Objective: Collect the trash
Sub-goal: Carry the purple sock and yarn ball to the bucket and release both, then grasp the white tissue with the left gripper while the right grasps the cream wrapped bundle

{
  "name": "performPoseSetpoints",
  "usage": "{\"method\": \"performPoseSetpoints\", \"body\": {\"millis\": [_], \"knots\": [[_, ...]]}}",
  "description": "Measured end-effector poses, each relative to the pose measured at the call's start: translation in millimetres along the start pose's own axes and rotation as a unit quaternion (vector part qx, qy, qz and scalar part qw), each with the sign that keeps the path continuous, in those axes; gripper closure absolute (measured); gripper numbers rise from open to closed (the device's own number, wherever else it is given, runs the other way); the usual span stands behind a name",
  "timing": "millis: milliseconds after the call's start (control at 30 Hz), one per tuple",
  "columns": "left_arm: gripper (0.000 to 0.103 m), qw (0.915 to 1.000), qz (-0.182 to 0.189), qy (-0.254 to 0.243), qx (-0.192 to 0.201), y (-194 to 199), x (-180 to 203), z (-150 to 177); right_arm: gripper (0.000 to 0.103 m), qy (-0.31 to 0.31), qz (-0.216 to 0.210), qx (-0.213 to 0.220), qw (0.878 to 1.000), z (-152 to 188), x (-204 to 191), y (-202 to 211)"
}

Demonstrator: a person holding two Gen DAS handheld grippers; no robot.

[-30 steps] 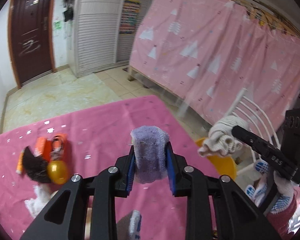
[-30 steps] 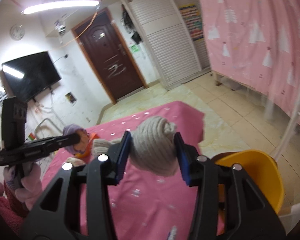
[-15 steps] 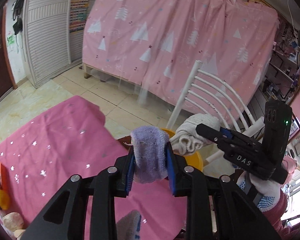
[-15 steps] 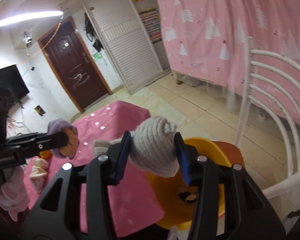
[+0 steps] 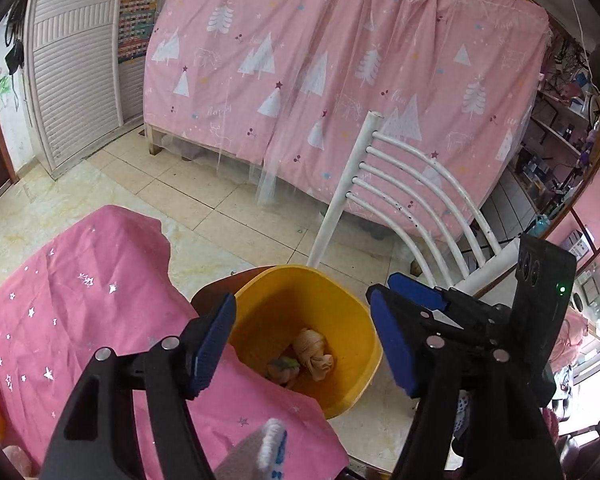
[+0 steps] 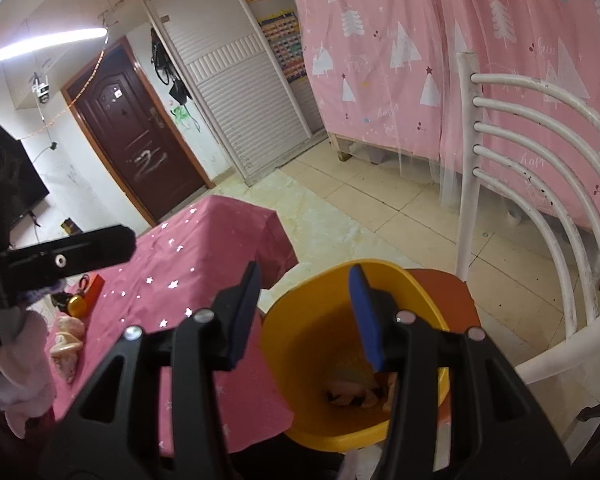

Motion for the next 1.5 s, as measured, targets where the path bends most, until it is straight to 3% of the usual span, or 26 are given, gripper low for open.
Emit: {"method": "performPoseSetpoints", "body": {"millis": [300,700,833,1233,1500], "knots": [[0.041,0.9992,-0.019,0.021,0.029,35,-25,1,0.059,0.041,-0.027,-0.006,0.999,-11,-45,-9],[0.041,0.9926,-0.057,0.075,0.076,103,-99,12,0.059,0.117,-0.082,-0.023,0.990,-25,-142,-35],[0.041,0.9874,-0.079,0.098,0.096,131,-131,19,0.052,0.140,-0.106,-0.031,0.984,-26,-176,-44],[0.035,0.9672,-0.154,0.150,0.136,214,-225,54,0.052,0.198,-0.178,-0.050,0.963,-22,-267,-63],[0.034,0.9529,-0.195,0.193,0.130,232,-287,82,0.052,0.241,-0.200,-0.073,0.947,-7,-321,-73]]}}
Point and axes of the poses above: each gripper's, at about its wrist camera, not at the fingertips, and y roughly against the way its jaws point, x to its right, z to its underside, the point moved 4 cm from there along -y, roughly the way its jaws point, and after that the axes turned 11 degrees about y, right-handed, at the moved point
